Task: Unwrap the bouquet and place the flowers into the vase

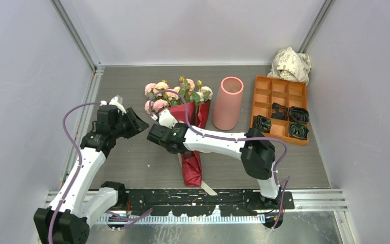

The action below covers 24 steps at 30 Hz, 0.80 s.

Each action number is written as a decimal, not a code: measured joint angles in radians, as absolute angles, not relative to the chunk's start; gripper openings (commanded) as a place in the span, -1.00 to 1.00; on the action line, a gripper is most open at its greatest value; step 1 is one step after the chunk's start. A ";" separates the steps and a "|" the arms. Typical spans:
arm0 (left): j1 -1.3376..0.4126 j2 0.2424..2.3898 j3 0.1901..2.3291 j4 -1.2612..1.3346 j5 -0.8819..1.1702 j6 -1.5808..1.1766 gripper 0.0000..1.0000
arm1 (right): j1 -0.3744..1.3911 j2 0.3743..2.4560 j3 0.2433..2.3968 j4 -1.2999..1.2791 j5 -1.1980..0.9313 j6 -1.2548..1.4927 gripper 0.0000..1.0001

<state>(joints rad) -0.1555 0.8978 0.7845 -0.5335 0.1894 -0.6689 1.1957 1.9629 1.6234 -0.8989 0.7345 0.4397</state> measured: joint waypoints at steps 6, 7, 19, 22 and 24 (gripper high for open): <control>-0.181 0.921 0.762 -0.487 0.206 -0.682 -0.13 | 1.196 1.951 1.631 -0.899 0.709 0.443 -0.80; -0.188 0.927 0.759 -0.476 0.207 -0.684 -0.13 | 1.196 1.951 1.631 -0.898 0.702 0.445 -0.75; -0.306 1.096 0.723 -0.333 0.200 -0.709 -0.18 | 1.196 1.951 1.631 -0.886 0.640 0.456 -0.56; -0.345 1.143 0.723 -0.310 0.189 -0.715 -0.19 | 1.196 1.951 1.629 -0.883 0.631 0.463 -0.75; -0.373 1.167 0.723 -0.294 0.176 -0.719 -0.21 | 1.196 1.951 1.626 -0.882 0.625 0.466 -0.97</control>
